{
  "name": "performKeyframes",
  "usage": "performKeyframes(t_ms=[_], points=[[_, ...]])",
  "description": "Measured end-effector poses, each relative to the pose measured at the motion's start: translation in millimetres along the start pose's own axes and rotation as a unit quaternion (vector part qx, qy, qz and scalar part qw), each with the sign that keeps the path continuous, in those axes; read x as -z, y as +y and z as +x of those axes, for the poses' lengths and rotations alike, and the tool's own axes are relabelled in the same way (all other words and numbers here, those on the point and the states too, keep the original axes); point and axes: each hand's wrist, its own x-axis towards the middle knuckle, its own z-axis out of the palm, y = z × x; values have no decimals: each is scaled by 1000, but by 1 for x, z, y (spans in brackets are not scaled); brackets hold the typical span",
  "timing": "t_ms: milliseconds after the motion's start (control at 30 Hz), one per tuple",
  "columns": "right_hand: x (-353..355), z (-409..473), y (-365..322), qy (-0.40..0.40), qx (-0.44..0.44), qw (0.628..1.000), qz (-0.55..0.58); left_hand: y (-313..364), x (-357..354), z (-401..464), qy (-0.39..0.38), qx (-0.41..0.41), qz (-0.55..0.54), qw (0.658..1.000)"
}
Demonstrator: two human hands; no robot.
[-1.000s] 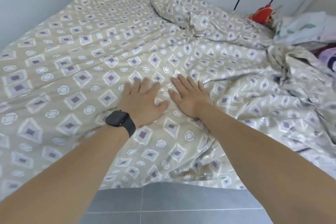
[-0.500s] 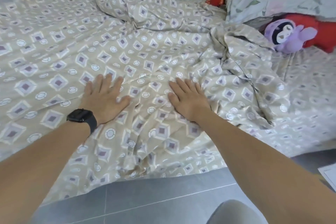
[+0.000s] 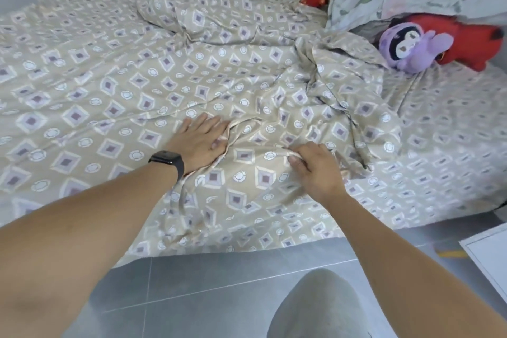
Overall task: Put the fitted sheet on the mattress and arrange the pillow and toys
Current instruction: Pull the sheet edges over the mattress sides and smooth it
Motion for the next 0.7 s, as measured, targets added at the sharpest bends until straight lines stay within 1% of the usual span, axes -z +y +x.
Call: performKeyframes(t_ms=[33,67,133,200,267,300,333,367,433,467,500,567,600,633,667,700], points=[[2,4,-4,-17,-24,999,20,3,1,-1,0,4,8,1000],[4,7,-7,-40,-32,999,10,4,0,-1,3,12,14,1000],[12,10,-12,-87,-39,994,-54,9,1,-6,21,37,16,999],[24,6,-19,-109,-52,988,-101,19,4,-15,45,49,-12,998],[35,-5,-23,-130,-65,982,-124,41,10,-31,57,16,-57,997],[36,-12,-21,-139,-65,980,-130,54,9,-42,61,-19,-61,996],[40,-25,-17,-145,-61,978,-138,70,4,-55,73,-66,-34,995],[40,-36,-13,-151,-56,977,-142,84,-5,-66,86,-104,21,991],[41,-57,-8,-169,-60,973,-144,107,-17,-72,90,-122,127,980],[41,-64,-7,-187,-68,970,-142,115,-21,-70,96,-116,145,978],[39,-71,-5,-203,-81,966,-136,123,-23,-67,111,-117,132,978],[38,-81,3,-241,-123,953,-134,141,-21,-59,128,-167,106,972],[39,-85,9,-257,-143,945,-141,152,-20,-58,119,-206,100,966],[40,-87,18,-274,-160,937,-145,162,-21,-58,93,-240,101,961],[43,-87,25,-294,-180,927,-146,172,-22,-61,48,-262,88,960],[45,-85,30,-316,-192,917,-150,183,-23,-64,-11,-266,59,962]])
